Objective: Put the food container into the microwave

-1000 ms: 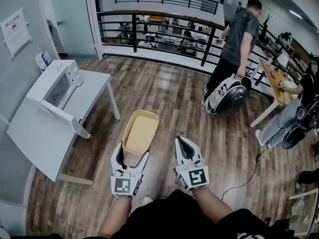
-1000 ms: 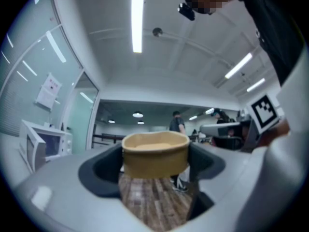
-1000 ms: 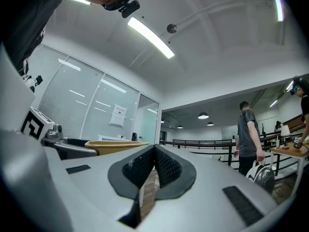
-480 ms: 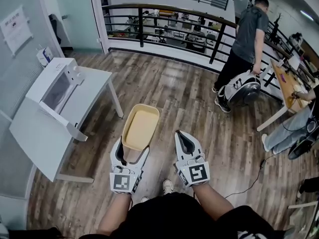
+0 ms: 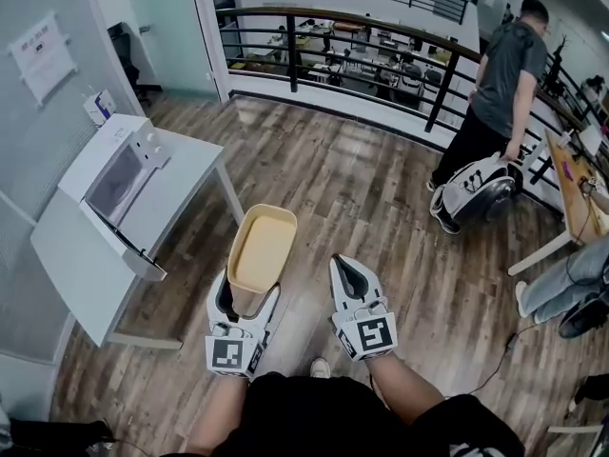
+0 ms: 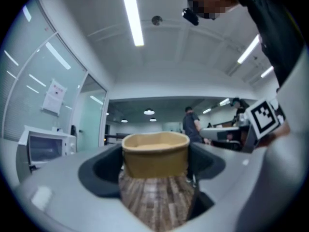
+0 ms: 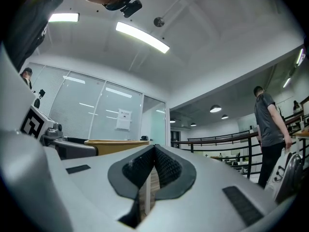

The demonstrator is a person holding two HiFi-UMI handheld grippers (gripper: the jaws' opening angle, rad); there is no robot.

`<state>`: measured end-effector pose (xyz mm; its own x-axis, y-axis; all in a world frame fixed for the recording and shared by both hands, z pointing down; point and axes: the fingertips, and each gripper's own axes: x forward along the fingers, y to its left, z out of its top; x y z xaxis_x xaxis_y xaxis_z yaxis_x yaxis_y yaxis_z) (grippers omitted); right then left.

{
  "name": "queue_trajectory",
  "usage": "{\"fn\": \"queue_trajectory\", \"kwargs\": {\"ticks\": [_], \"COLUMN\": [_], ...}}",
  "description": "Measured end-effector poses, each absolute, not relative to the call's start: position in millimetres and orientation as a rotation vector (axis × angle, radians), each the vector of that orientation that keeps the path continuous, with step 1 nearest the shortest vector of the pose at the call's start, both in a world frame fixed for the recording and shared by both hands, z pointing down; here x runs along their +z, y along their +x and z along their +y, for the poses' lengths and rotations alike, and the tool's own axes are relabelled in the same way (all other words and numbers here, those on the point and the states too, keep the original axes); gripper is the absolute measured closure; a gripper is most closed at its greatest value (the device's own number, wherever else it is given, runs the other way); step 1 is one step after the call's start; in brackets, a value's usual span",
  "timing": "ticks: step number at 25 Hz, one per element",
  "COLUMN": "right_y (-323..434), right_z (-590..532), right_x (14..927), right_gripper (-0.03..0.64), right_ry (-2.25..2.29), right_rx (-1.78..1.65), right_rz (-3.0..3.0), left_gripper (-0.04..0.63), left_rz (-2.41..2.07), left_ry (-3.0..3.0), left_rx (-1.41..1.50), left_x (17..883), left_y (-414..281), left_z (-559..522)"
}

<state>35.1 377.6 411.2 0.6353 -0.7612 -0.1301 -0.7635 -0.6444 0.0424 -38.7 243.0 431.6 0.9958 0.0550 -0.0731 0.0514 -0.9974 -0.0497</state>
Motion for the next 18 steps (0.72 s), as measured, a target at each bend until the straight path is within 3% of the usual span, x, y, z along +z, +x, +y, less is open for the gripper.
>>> {"fn": "queue_trajectory", "kwargs": {"ticks": [11, 18], "right_y": [75.4, 115.0], "right_z": [320.6, 261.6], "right_x": [421.6, 409.1], "right_gripper": [0.611, 0.611], "right_ry": [-2.731, -2.742], "right_rx": [0.176, 0.222], "right_rz": [1.458, 1.496], "left_gripper": [0.172, 0.172], "left_rz": [0.111, 0.085], "left_ry": [-3.126, -3.117], "left_rx": [0.053, 0.168], "left_x": [448.5, 432.4], "left_y": [-7.0, 38.7], "left_z": [186.1, 139.4]}}
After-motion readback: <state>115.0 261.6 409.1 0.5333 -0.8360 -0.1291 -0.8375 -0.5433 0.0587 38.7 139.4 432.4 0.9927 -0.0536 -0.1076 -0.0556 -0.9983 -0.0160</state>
